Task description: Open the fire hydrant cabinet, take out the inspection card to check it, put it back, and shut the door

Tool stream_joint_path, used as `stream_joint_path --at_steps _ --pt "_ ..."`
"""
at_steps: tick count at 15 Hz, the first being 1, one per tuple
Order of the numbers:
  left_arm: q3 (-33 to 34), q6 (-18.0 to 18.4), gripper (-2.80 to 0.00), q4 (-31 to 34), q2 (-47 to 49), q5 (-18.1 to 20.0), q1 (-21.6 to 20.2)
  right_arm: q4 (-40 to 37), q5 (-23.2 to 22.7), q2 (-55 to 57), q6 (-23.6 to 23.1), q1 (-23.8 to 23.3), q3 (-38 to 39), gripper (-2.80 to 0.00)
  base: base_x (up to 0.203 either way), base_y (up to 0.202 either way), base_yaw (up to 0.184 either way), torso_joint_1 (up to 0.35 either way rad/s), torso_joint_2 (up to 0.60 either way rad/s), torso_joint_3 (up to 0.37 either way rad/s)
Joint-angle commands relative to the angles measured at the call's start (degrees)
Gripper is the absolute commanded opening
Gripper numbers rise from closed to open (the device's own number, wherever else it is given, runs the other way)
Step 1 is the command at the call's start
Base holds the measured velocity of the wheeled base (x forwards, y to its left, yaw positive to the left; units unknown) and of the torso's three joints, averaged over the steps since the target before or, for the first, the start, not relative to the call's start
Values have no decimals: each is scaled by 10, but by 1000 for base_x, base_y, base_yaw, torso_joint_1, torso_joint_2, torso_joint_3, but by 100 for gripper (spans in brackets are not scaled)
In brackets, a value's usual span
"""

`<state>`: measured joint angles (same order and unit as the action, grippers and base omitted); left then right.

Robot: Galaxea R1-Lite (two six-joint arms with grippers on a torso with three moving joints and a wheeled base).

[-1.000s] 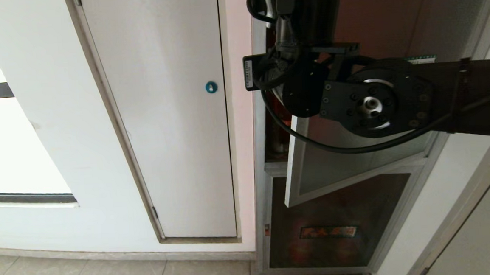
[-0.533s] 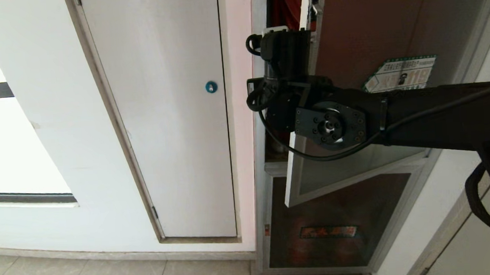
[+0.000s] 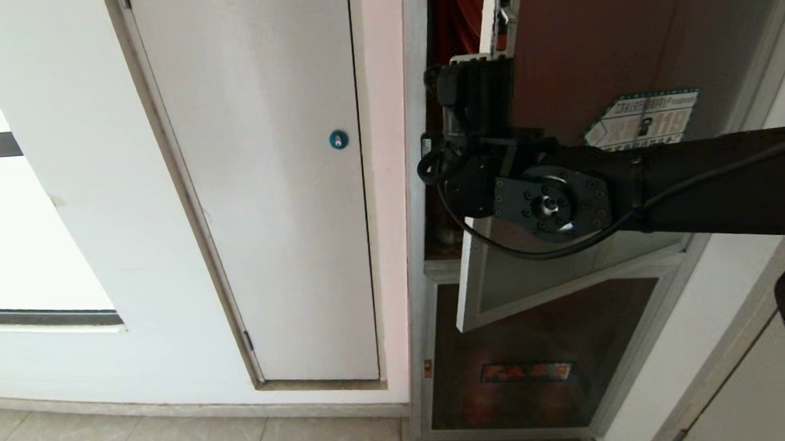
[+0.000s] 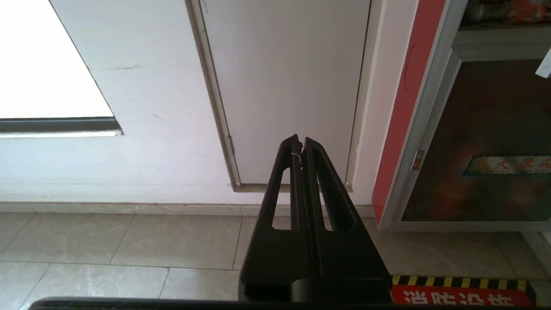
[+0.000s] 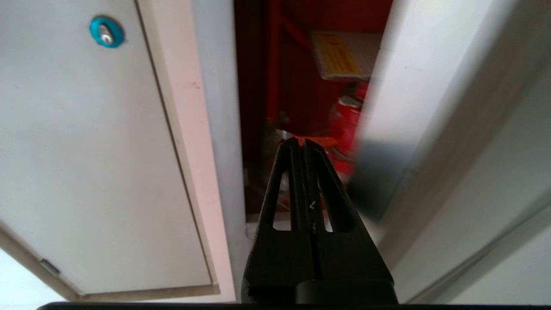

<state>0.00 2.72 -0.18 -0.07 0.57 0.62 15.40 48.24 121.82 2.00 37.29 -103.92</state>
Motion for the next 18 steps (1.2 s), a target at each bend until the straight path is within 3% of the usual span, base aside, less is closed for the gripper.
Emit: stream_joint_path --at_steps 1,9,18 --pt "0 1 -280 0 1 0 0 1 4 -41 8 -1 34 -280 0 0 0 0 0 0" --pt "0 0 -280 0 1 0 0 2 16 -166 43 -2 197 -280 0 0 0 0 0 0" --pt "0 -1 -280 -1 1 0 0 105 40 -458 49 0 560 -280 0 0 0 0 0 0"
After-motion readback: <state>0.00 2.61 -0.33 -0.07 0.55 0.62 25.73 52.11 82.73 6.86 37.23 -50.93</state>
